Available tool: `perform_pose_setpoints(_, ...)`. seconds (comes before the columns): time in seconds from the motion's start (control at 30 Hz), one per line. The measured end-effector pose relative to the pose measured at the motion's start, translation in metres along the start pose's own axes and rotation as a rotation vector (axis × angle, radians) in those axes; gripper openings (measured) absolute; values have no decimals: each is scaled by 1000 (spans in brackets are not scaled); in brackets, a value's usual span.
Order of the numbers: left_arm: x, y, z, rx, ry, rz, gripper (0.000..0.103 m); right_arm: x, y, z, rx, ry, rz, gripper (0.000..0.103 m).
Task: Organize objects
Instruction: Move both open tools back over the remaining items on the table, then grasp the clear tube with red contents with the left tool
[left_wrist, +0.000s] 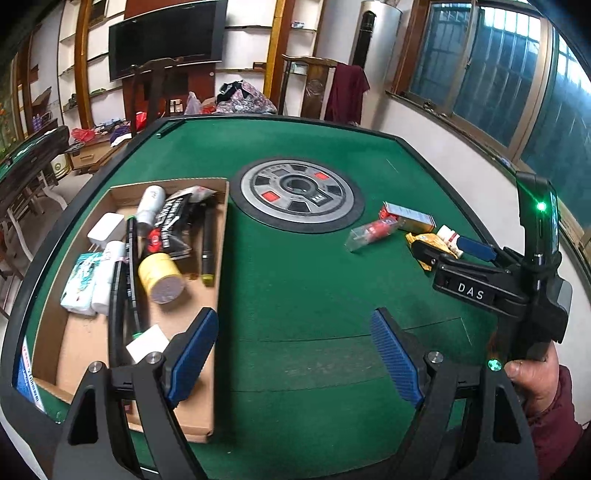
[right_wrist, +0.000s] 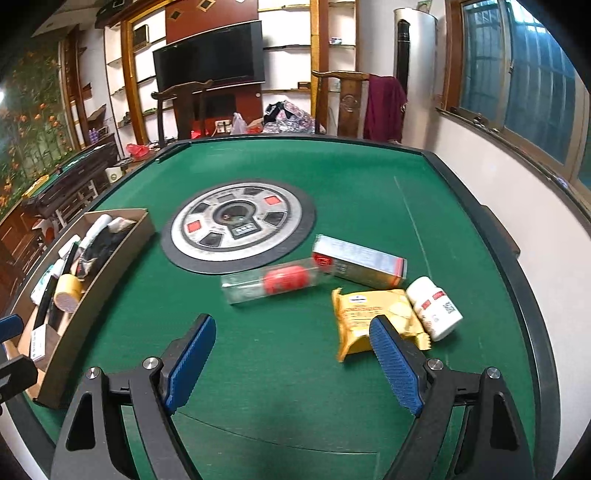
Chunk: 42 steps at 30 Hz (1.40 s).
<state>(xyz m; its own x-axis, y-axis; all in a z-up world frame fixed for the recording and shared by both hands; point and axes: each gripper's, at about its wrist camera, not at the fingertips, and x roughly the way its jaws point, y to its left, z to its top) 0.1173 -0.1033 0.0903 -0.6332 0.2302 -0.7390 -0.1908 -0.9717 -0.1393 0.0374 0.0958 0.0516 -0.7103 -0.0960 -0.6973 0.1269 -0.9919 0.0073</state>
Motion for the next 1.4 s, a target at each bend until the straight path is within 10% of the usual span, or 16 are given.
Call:
perform_pose_setpoints(0.73, 54, -59, 40, 86, 33, -111, 84, 20, -125, 40, 177, -49, -104, 91)
perform_pose_setpoints(1.4, 192, -123, 84, 458, 135, -120, 83, 48, -199, 19, 465, 38, -82, 92)
